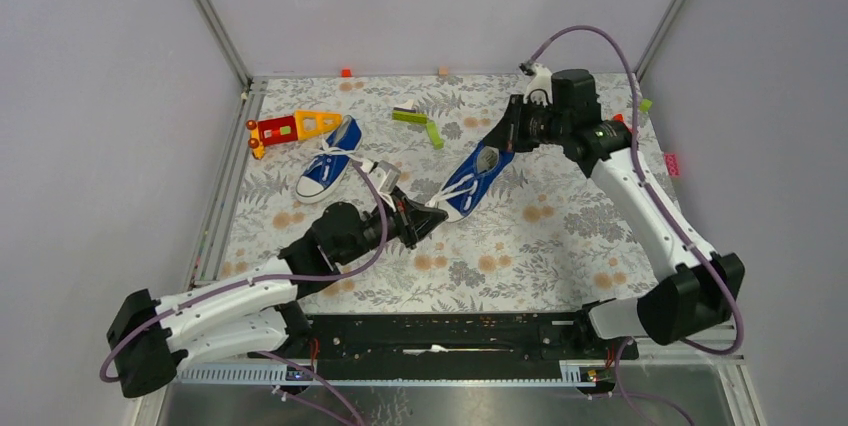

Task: Tie the shoes

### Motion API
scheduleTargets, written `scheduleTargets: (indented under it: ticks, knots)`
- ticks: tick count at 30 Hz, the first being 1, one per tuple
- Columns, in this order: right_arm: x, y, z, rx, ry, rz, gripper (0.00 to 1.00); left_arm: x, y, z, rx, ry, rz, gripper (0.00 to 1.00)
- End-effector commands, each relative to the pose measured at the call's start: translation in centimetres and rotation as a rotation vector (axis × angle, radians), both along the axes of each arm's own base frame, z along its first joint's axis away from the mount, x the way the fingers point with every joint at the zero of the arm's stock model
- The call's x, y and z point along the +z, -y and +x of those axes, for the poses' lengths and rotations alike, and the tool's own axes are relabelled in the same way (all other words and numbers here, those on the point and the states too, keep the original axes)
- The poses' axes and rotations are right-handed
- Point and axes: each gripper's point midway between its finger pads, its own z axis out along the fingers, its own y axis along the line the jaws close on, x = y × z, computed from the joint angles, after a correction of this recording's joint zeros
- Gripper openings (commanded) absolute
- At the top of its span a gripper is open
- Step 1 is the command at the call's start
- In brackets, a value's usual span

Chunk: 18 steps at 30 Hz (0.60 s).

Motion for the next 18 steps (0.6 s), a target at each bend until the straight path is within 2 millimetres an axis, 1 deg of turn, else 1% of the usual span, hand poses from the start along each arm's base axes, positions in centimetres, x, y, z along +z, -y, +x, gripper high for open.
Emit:
scheduleTargets:
  ticks: [1,3,4,5,6,7,8,9,10,11,12,13,15,17,18]
  knots:
    - [2.1,-3.1,-0.8,0.211,0.033,0.102,0.0,1.5,-0.7,-2.3,-0.075,-0.049,0.057,0.0]
    - [1.0,-4.1,-0.5,0.266,-0.03,0.106,0.0,2.2,-0.7,-3.0,-0.109,-0.05,0.067,0.0]
    - [-0.3,-4.7,0.0,0.295,-0.079,0.097,0.0,2.4,-0.5,-3.3,-0.129,-0.053,0.071,0.0]
    - [-1.0,-5.1,0.3,0.323,-0.107,0.091,0.0,2.7,-0.4,-3.5,-0.145,-0.058,0.074,0.0]
    - [-1.0,-5.7,0.6,0.354,-0.118,0.086,0.0,3.1,-0.3,-3.7,-0.155,-0.062,0.071,0.0]
    - [-2.0,-5.8,1.1,0.36,-0.134,0.043,0.0,3.3,-0.2,-3.6,-0.151,-0.066,0.066,0.0]
    - [-2.6,-6.0,2.1,0.346,-0.117,-0.009,0.0,3.7,0.0,-3.6,-0.148,-0.068,0.054,0.0]
    - [-3.6,-6.0,3.0,0.335,-0.116,-0.06,0.06,4.1,0.2,-3.4,-0.143,-0.061,0.036,0.0]
    - [-4.0,-6.3,3.8,0.333,-0.107,-0.088,0.32,4.3,0.4,-3.1,-0.14,-0.06,0.027,0.0]
    - [-4.4,-6.4,4.8,0.311,-0.105,-0.11,0.6,4.5,0.8,-2.9,-0.136,-0.062,0.021,0.0]
    - [-4.8,-6.5,5.8,0.283,-0.11,-0.133,0.74,4.3,1.4,-2.6,-0.141,-0.076,0.03,0.0]
    - [-5.0,-6.5,6.3,0.268,-0.108,-0.143,0.78,4.8,1.8,-2.5,-0.15,-0.076,0.025,0.0]
    - [-4.9,-6.3,6.8,0.228,-0.088,-0.157,0.82,4.5,3.1,-2.2,-0.173,-0.108,0.045,0.0]
    - [-5.1,-5.3,6.9,0.162,-0.056,-0.178,0.84,4.0,4.2,-1.7,-0.184,-0.144,0.064,0.0]
    - [-5.4,-4.4,6.7,0.128,-0.05,-0.203,0.84,4.0,4.8,-1.6,-0.196,-0.154,0.069,0.0]
